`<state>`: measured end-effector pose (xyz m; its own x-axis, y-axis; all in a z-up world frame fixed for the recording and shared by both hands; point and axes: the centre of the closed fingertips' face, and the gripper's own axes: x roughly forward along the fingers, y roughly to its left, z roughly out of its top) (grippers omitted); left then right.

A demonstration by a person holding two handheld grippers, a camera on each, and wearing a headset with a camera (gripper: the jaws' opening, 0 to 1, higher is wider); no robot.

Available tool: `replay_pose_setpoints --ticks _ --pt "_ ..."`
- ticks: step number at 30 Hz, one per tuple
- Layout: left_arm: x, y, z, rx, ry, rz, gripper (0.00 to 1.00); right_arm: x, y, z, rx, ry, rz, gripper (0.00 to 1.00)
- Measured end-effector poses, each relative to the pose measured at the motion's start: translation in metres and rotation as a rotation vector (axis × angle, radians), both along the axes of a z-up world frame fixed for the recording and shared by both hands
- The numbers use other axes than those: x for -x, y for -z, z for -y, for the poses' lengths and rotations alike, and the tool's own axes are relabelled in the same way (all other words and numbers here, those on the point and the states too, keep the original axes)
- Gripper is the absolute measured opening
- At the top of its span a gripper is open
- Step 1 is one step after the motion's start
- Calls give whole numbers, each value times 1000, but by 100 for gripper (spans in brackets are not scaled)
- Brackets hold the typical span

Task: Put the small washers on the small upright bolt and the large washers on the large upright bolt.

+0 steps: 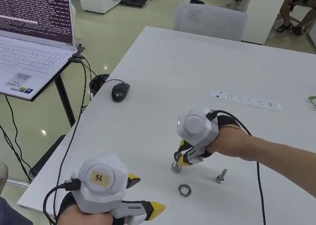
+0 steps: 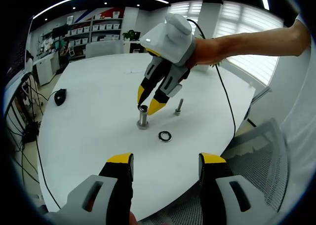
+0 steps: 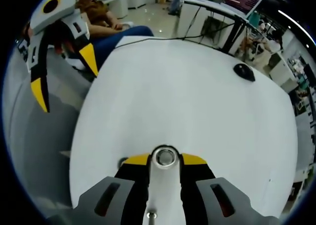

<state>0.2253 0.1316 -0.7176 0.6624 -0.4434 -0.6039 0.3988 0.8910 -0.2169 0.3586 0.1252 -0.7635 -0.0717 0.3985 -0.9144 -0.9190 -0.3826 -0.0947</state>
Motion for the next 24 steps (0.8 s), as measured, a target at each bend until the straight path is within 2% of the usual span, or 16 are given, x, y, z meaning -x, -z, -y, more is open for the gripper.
replay_pose_setpoints --ticks 3,7,13,15,19,21,24 --pt "0 0 1 0 3 0 52 -1 0 -1 -1 12 -12 23" --pt "-1 -1 2 2 3 3 52 1 -1 1 0 -2 9 23" --pt "0 0 2 0 3 1 52 0 0 0 -3 16 -5 23" --pt "1 -1 1 0 2 2 52 0 -2 0 -5 5 7 23" --pt "1 1 0 0 -1 0 52 0 3 2 5 12 1 23" --pt "1 -1 0 -2 0 4 52 1 0 1 -4 3 3 23" --pt "1 -1 0 2 -6 3 52 1 2 1 1 3 3 23"
